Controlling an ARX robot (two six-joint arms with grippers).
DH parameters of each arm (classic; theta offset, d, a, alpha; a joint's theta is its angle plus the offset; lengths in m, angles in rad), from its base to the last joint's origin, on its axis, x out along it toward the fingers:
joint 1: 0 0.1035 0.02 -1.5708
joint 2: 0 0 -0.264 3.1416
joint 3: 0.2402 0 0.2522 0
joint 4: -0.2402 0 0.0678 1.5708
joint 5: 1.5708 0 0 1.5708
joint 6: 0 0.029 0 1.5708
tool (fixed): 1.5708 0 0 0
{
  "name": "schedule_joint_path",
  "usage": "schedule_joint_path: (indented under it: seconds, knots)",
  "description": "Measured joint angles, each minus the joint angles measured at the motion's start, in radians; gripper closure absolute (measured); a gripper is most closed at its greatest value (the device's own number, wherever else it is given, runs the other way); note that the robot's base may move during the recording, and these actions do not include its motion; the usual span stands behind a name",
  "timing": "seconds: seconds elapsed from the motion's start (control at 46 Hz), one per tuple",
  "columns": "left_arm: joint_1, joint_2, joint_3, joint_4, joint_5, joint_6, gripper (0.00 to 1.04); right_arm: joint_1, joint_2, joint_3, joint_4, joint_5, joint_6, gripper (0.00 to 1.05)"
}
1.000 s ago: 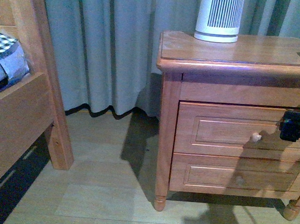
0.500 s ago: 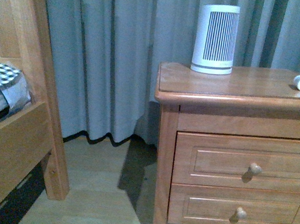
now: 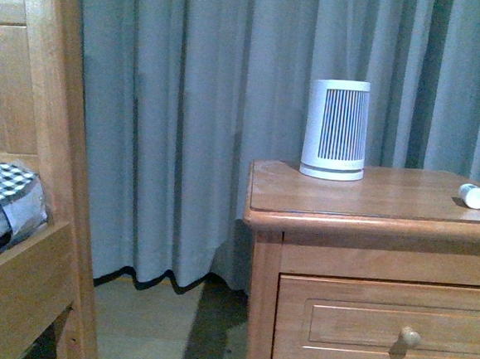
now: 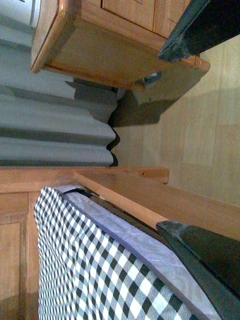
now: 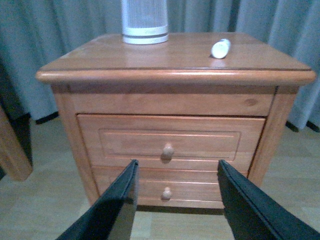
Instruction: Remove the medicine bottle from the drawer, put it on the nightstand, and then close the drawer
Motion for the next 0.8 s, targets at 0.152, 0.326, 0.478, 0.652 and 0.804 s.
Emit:
schedule_joint_path:
  seconds: [0.152,0.326,0.478,0.652,0.804]
  knots:
    - [0.000,0.000,0.000,0.000,0.000,0.000,0.07,0.027,-0.115,-0.042,-0.076,0.004,-0.015,0.87]
    - [0.000,0.000,0.000,0.000,0.000,0.000,0.07,0.028,-0.200,-0.093,-0.105,0.006,-0.019,1.02]
    - [0.000,0.000,0.000,0.000,0.000,0.000,0.07,0.028,-0.303,-0.093,-0.195,0.006,-0.020,1.02]
    - [0.000,0.000,0.000,0.000,0.000,0.000,0.07,0.028,-0.393,-0.093,-0.282,0.006,-0.019,1.02]
    - [0.000,0.000,0.000,0.000,0.000,0.000,0.07,0.028,-0.471,-0.094,-0.358,0.006,-0.020,1.02]
